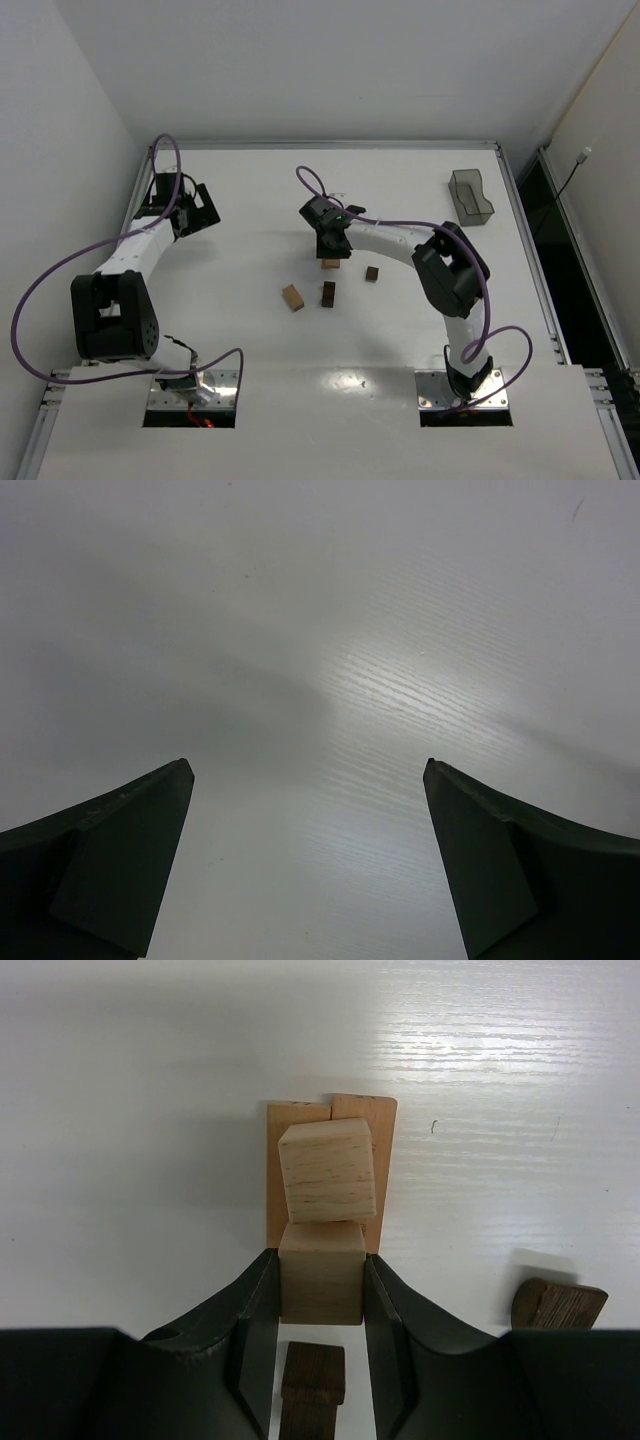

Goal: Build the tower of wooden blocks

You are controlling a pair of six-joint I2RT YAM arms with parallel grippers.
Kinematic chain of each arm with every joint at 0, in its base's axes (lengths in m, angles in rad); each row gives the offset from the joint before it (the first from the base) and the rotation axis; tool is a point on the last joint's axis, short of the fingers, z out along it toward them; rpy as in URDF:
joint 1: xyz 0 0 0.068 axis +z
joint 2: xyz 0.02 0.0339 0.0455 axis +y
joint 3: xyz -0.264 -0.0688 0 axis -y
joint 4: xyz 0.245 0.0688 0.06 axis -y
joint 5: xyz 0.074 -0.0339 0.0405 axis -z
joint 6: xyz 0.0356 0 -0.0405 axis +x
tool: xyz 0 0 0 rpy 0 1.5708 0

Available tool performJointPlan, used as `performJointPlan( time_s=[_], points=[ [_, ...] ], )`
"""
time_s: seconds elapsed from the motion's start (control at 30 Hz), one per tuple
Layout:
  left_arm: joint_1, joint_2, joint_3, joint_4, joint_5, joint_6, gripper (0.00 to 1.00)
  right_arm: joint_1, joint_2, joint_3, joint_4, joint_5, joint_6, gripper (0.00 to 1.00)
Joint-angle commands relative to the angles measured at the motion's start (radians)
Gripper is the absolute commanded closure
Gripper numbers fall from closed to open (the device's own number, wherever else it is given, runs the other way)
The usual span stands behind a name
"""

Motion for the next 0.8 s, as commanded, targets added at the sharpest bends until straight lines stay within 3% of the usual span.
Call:
performJointPlan(
  time_s=[0.0, 0.2, 0.4, 0.77],
  points=[
    [-0.001, -0.003, 0.016, 0.023, 0.012, -0.002, 0.00, 0.011, 0.018, 0.050, 0.026, 0.028, -0.014, 1.00],
    [-0.001, 0.006, 0.026, 0.023, 0.012, -0.002, 0.00, 0.011, 0.036, 0.059, 0.037, 0.017, -0.025, 1.00],
    [-0.001, 0.016, 0.035, 0.023, 0.012, -0.002, 0.00, 0.011, 0.037, 0.039, 0.037, 0.005, -0.025, 0.89],
    [-0.001, 0.025, 0.035, 0.023, 0.021, -0.012, 0.00, 0.002, 0.027, 0.030, 0.037, 0.042, -0.034, 0.95]
  ],
)
